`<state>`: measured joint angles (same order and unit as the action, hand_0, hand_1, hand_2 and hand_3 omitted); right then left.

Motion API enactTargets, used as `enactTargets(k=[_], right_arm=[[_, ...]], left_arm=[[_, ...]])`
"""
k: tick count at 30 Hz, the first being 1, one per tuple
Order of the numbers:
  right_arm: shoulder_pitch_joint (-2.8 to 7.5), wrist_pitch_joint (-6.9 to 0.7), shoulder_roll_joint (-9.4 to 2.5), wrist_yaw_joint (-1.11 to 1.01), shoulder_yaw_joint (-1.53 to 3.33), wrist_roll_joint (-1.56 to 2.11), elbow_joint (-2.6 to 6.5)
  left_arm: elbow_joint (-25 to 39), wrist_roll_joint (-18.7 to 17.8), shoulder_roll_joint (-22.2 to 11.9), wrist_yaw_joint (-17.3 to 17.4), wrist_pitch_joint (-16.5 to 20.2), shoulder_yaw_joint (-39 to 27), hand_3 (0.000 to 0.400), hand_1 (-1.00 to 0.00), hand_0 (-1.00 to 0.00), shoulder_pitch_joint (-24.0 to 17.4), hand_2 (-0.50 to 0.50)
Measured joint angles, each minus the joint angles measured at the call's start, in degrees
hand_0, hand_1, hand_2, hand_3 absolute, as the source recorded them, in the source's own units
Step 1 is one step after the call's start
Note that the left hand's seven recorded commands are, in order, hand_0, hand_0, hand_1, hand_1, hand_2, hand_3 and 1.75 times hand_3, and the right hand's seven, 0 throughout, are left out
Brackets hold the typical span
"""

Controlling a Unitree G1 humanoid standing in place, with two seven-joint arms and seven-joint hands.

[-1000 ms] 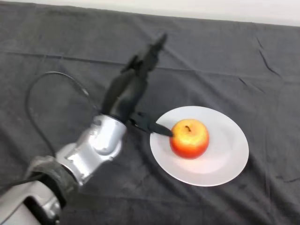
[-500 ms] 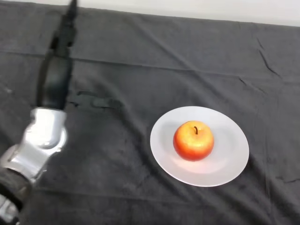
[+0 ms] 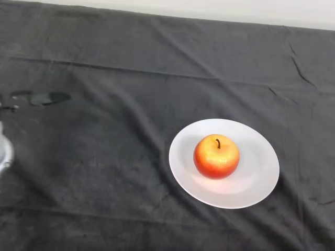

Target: Move the apple to the plate

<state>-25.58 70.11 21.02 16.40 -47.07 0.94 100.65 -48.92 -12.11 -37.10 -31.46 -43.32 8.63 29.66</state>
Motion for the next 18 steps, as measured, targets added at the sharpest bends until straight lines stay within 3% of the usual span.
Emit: enactTargets(k=[5, 12, 18], right_arm=[[0.05, 0.00, -0.05, 0.00, -0.02, 0.00, 0.00], [0.06, 0.00, -0.07, 0.00, -0.02, 0.00, 0.00], [0.15, 0.00, -0.09, 0.00, -0.07, 0.00, 0.00]], left_arm=[[-3.60, -1.40, -0.51, 0.10, -0.23, -3.95, 0.000, 0.00, 0.00, -0.20, 0.00], [-7.17, -3.31, -4.79, 1.78, -1.06, -9.47, 0.000, 0.00, 0.00, -0.26, 0.00], [-10.31, -3.11, -5.60, -0.01, -1.54, -11.62, 0.000, 0.00, 0.00, -0.26, 0.00]])
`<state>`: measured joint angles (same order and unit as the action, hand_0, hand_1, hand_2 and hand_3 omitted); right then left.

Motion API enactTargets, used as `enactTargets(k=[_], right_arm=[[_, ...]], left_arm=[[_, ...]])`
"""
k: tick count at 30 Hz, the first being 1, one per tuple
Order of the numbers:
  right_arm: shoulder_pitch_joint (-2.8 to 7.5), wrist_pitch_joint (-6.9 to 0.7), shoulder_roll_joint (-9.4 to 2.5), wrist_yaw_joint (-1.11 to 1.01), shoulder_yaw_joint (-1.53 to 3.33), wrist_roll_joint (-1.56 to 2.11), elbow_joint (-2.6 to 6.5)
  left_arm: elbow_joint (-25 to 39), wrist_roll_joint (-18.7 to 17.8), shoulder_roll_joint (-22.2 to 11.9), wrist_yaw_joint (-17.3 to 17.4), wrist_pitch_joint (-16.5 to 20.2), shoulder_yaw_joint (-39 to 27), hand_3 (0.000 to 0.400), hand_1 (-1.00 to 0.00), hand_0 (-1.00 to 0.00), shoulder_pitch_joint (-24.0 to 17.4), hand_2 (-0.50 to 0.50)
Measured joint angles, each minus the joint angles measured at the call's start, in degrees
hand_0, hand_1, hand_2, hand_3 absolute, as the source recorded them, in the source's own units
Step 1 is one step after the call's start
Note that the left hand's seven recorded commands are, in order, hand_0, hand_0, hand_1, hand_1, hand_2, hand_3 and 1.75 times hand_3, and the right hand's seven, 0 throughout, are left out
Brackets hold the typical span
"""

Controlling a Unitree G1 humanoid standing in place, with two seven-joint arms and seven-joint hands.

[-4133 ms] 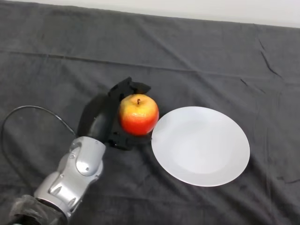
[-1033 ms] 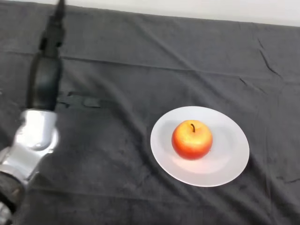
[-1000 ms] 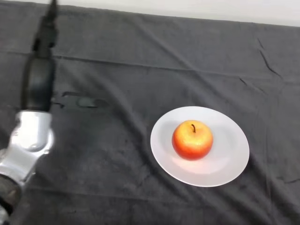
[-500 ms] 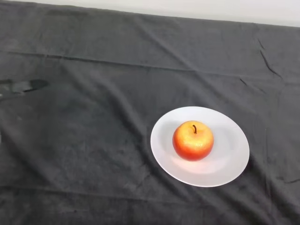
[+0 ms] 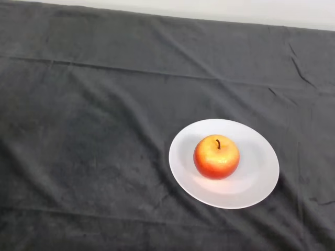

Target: Move the apple to the plate

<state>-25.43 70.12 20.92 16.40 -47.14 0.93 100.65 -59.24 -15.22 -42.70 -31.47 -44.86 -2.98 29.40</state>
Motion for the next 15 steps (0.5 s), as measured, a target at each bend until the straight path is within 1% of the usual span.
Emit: enactTargets(k=[8, 12, 15], right_arm=[[0.01, 0.00, -0.03, 0.00, 0.00, -0.01, 0.00], [0.00, 0.01, -0.05, 0.00, 0.00, 0.00, 0.00], [0.01, 0.01, -0.05, 0.00, 0.00, -0.01, 0.00]], left_arm=[[-0.89, 1.26, 0.01, -2.10, -0.46, -0.55, 0.000, 0.00, 0.00, 0.01, 0.00], [-2.30, 2.33, 0.02, -2.13, -0.60, -0.84, 0.000, 0.00, 0.00, 0.03, 0.00], [-2.76, 3.10, 0.02, -2.13, -1.18, -2.24, 0.000, 0.00, 0.00, 0.03, 0.00]])
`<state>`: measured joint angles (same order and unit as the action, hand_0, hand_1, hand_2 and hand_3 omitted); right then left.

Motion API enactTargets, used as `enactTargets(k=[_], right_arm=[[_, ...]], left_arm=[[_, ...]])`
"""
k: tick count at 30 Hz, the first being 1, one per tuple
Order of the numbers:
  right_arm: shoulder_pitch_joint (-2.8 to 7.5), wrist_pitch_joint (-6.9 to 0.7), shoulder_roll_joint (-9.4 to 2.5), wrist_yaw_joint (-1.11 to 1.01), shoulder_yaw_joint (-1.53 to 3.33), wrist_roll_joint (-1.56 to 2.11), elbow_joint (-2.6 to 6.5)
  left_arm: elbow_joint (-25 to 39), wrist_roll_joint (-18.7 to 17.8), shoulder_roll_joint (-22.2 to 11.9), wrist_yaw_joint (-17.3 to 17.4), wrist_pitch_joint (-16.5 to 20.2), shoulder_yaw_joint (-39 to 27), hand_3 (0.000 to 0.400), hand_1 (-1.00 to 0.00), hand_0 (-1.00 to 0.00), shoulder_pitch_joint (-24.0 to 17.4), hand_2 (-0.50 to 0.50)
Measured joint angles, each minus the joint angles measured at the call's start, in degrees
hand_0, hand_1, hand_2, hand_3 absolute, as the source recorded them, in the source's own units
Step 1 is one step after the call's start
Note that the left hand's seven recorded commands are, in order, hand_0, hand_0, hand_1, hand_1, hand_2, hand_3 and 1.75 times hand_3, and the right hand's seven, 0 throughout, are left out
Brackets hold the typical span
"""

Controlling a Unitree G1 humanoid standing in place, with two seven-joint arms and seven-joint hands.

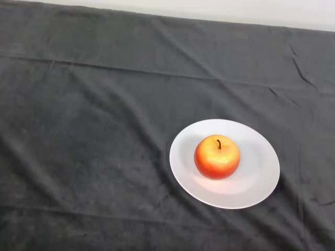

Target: Move the apple to the plate

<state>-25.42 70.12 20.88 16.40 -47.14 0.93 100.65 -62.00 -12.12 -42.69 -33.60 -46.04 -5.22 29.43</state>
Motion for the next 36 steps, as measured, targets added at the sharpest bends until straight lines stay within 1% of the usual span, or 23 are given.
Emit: enactTargets(k=[8, 11, 18, 23, 29, 36], right_arm=[[0.00, 0.00, -0.01, 0.00, -0.02, 0.00, 0.00], [0.01, 0.00, 0.00, 0.00, -0.02, 0.00, 0.00], [0.01, 0.01, -0.02, 0.00, -0.03, 0.00, 0.01], [0.01, 0.01, -0.02, 0.00, -0.03, 0.00, 0.00], [0.01, 0.01, -0.02, 0.00, -0.04, -0.01, 0.00], [0.02, 0.01, -0.02, 0.00, -0.08, -0.03, 0.01]], left_arm=[[-0.84, 0.27, 0.00, 0.06, -0.45, -0.45, 0.000, 0.00, 0.00, 0.19, 0.00], [-1.78, 1.32, 0.01, 0.10, -0.47, -0.73, 0.000, 0.00, 0.00, 0.29, 0.00], [-1.78, 1.66, 0.01, 1.11, -0.51, -2.21, 0.000, 0.00, 0.00, 0.37, 0.00], [-1.78, 2.60, 0.01, 1.12, -0.53, -2.70, 0.000, 0.00, 0.00, 0.39, 0.00], [-1.78, 2.69, 0.01, 1.30, -0.54, -2.87, 0.000, 0.00, 0.00, 0.41, 0.00], [-1.78, 3.23, 0.02, 2.15, -0.68, -4.70, 0.000, 0.00, 0.00, 0.41, 0.00]])
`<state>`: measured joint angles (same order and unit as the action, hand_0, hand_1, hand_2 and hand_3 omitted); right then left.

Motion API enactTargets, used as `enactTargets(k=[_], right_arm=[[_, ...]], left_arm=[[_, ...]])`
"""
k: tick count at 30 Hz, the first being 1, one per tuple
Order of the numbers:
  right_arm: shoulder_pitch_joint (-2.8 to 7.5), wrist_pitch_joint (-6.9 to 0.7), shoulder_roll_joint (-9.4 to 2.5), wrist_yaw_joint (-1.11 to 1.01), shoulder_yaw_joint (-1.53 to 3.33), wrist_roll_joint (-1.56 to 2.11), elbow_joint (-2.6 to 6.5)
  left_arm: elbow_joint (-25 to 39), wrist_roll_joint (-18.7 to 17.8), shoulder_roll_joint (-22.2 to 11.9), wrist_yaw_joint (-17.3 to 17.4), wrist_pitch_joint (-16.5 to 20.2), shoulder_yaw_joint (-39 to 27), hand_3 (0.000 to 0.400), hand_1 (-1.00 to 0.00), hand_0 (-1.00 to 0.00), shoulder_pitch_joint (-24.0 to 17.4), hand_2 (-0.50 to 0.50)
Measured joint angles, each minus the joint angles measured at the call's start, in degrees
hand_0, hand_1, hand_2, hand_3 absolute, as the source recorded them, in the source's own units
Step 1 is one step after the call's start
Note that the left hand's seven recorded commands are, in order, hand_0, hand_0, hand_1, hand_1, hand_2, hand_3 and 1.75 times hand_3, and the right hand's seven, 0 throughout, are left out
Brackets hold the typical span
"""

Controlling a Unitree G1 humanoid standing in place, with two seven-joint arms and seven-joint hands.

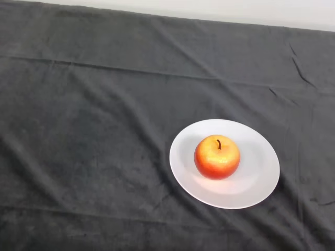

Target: Move the apple to the plate

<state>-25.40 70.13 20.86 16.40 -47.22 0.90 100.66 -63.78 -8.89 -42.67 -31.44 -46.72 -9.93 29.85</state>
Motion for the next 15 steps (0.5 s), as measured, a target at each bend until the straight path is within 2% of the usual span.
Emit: enactTargets(k=[15], right_arm=[[0.00, 0.00, -0.01, 0.00, -0.07, -0.05, 0.00]], left_arm=[[-0.48, 1.18, 0.01, 0.08, -0.54, -0.90, 0.000, 0.00, 0.00, 0.03, 0.00]])
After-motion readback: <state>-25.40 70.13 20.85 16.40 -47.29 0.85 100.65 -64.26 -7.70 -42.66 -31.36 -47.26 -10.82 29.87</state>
